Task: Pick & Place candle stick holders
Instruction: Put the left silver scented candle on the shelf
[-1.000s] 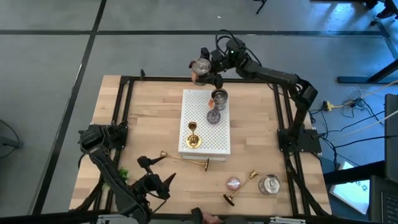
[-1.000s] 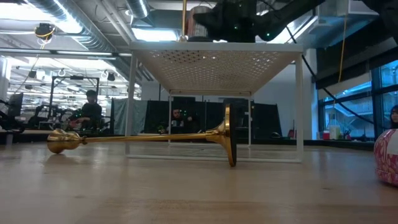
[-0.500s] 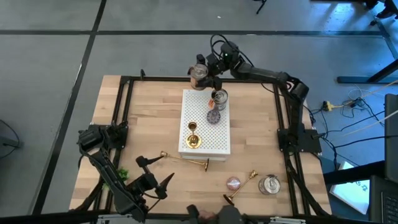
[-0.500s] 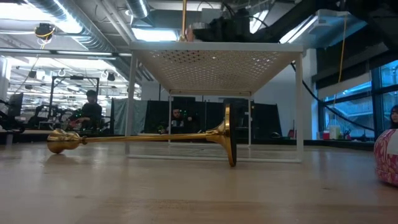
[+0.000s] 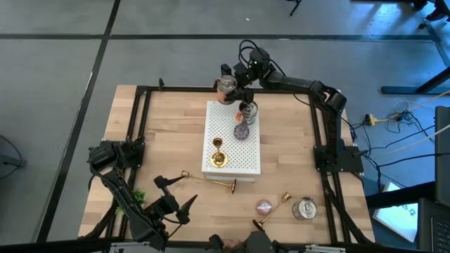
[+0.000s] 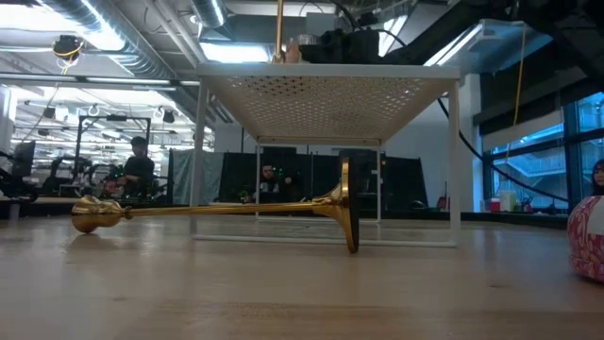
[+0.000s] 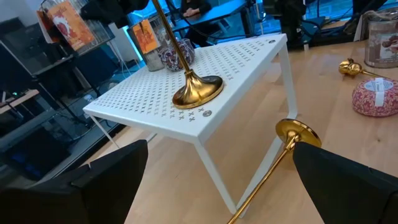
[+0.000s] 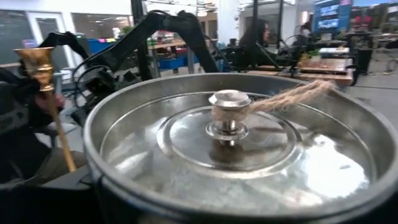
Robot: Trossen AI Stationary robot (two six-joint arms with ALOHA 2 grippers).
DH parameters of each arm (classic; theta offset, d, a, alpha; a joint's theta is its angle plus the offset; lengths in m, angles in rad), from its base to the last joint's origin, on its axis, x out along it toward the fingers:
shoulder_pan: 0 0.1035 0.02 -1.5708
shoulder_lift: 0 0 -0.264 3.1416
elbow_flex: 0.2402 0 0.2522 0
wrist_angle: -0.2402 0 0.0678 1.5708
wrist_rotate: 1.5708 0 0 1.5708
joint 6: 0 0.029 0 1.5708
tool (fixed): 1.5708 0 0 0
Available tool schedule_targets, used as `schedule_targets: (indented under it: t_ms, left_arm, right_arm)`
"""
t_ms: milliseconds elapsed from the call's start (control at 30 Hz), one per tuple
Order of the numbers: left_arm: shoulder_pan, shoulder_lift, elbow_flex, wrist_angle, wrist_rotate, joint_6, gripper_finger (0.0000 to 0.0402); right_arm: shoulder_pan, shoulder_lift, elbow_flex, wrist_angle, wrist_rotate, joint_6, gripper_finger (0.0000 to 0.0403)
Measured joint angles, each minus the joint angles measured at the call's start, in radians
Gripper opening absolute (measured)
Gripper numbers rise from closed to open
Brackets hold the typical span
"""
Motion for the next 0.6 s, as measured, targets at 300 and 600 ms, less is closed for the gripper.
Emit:
schedule_targets:
  t_ms: [300, 600]
  left_arm:
    - [0.006, 0.000, 0.000, 0.000, 0.000, 0.000, 0.0400]
    - [0.011, 0.000, 0.000, 0.000, 0.002, 0.002, 0.0400]
  right_arm:
    - [0.000, 0.000, 0.000, -0.002, 0.046, -0.008, 0.0347]
    - [0.003, -0.001, 0.000, 0.000, 0.060, 0.028, 0.0347]
